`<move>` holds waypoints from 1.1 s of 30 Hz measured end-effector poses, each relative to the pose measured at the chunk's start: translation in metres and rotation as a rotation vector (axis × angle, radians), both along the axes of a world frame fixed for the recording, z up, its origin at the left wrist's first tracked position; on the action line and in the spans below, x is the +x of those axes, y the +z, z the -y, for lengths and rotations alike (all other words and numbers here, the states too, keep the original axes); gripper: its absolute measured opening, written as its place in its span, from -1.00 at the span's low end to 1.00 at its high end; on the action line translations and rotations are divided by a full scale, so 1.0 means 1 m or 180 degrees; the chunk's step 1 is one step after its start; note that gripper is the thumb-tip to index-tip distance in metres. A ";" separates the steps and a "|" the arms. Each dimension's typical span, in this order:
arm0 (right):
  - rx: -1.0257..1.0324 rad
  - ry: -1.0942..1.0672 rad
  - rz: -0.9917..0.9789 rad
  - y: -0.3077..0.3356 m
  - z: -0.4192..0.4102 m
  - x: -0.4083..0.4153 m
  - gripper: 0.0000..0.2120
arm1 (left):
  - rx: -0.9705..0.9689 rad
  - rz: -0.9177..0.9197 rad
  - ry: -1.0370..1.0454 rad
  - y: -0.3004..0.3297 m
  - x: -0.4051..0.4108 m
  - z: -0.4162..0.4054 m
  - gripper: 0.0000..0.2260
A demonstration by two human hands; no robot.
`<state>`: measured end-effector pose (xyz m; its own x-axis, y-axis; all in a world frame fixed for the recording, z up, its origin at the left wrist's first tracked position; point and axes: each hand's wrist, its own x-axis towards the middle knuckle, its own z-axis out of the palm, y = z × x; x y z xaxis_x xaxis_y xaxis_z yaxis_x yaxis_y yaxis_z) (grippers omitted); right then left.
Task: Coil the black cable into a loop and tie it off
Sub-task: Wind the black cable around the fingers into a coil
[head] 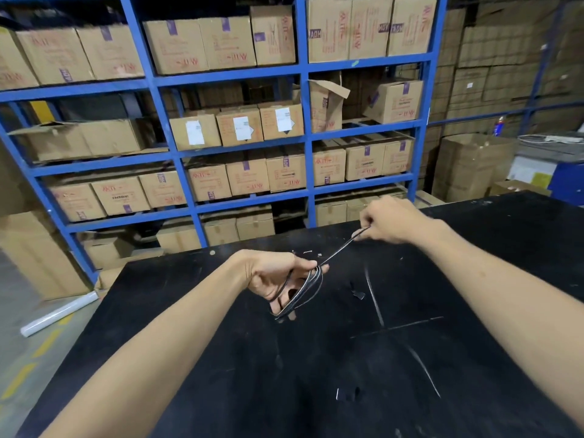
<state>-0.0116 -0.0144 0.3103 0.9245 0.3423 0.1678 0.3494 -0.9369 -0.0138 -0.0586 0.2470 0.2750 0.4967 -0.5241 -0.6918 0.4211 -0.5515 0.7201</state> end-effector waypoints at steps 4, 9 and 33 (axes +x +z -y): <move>0.1415 0.0402 -0.0754 0.007 0.009 -0.017 -0.66 | -0.0688 0.0347 0.0971 -0.012 0.016 -0.008 -0.54; 0.2877 0.0813 -0.1674 -0.045 -0.010 -0.045 -0.69 | -0.2186 0.0488 0.2170 0.001 0.029 -0.017 -0.63; 0.0435 0.0538 -0.0880 -0.011 -0.004 0.000 -0.73 | -0.0493 -0.0322 -0.0292 -0.006 -0.005 0.012 -0.64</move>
<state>-0.0120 -0.0106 0.2990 0.8736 0.4860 -0.0263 0.4649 -0.8491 -0.2509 -0.0638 0.2351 0.2685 0.3740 -0.6678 -0.6435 0.4487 -0.4770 0.7558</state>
